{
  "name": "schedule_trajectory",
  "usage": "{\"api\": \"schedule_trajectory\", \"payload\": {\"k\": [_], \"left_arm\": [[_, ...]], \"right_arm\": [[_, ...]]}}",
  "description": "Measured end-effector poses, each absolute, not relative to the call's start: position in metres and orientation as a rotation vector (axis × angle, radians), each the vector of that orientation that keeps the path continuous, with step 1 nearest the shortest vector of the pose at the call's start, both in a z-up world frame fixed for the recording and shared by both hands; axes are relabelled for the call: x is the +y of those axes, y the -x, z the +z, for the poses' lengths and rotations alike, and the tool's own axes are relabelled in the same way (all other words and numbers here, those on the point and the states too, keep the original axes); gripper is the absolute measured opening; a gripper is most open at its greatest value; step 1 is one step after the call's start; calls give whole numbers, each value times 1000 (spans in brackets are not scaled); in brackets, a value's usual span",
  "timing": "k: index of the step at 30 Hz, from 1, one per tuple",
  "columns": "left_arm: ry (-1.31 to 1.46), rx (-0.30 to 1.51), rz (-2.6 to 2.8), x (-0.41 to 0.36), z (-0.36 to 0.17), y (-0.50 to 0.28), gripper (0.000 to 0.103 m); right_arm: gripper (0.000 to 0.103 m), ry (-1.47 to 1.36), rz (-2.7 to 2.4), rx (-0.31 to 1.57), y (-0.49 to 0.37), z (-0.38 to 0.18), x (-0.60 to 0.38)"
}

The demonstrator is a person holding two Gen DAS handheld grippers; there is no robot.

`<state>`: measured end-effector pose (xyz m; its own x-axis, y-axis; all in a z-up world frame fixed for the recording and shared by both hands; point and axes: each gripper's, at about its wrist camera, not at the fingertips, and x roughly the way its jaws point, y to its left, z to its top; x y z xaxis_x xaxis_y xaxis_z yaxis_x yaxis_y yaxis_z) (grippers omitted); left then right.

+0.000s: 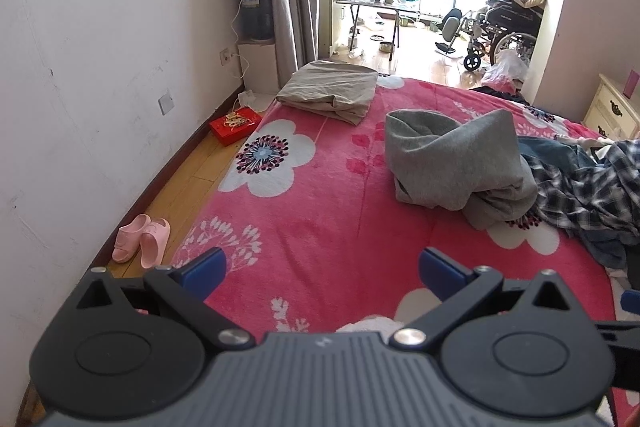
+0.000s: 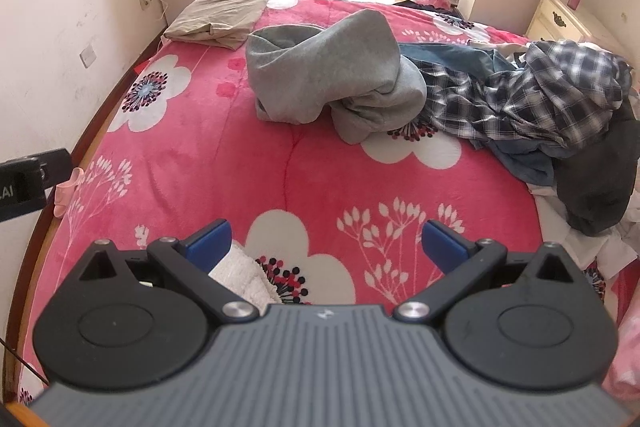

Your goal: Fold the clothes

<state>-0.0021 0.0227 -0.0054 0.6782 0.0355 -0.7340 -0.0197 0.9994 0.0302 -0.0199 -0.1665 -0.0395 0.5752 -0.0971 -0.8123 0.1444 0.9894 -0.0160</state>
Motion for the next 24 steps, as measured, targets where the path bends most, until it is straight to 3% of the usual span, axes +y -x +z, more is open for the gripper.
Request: {"api": "schedule_trajectory", "payload": {"k": [24], "left_arm": [[-65,824,45,14,-2,8,103]], "right_arm": [[102,-56,-149,945,20,-40,-166]]}}
